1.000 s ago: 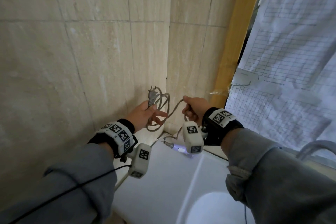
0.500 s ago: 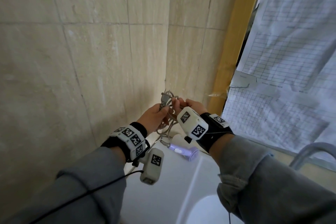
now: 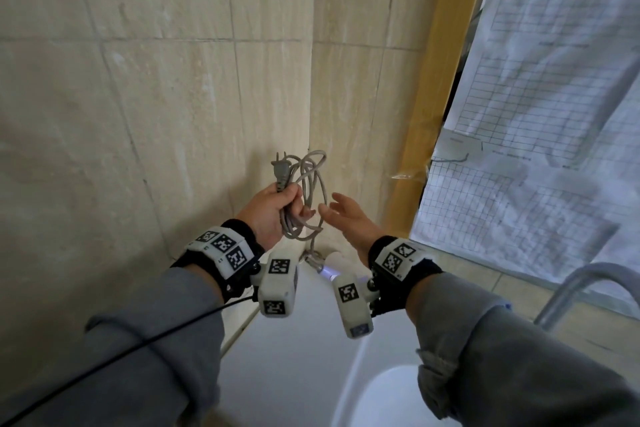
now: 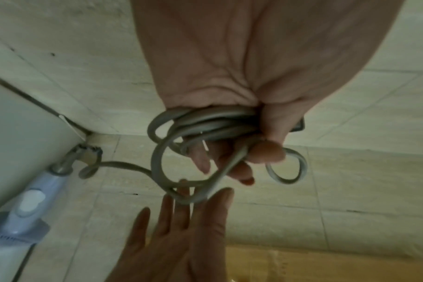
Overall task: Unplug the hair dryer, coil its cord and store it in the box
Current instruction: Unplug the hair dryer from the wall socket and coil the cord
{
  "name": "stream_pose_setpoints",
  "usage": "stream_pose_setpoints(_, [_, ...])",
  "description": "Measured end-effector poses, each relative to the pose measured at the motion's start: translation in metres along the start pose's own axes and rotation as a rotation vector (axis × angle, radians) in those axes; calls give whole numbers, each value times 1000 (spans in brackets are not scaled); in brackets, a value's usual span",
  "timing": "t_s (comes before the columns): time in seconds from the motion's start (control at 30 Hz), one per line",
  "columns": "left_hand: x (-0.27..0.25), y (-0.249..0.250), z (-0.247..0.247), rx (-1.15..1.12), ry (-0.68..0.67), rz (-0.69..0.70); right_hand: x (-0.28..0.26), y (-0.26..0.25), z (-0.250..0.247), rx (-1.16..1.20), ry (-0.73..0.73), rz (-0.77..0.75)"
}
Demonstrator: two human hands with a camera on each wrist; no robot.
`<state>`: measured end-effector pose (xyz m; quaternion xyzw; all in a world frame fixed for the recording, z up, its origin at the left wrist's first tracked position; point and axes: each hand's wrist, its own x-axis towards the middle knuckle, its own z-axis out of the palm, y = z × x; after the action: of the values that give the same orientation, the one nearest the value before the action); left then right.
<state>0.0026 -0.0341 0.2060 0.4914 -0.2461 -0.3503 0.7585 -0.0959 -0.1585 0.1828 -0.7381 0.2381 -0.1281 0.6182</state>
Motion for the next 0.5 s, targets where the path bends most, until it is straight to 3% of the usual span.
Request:
stream_pose_setpoints(0.17, [0, 0, 0, -85, -14, -69, 2, 12, 15, -29, -247, -34])
stream_pose_setpoints(0.33, [-6, 5, -3, -82, -2, -140, 0, 8, 11, 182, -101, 5])
stream_pose_setpoints(0.43, [-10, 2, 0, 12, -44, -179, 4, -8, 8, 281, 12, -108])
stream_pose_setpoints(0.5, [-11, 0, 2, 59, -71, -187, 8, -15, 9, 188, 44, -176])
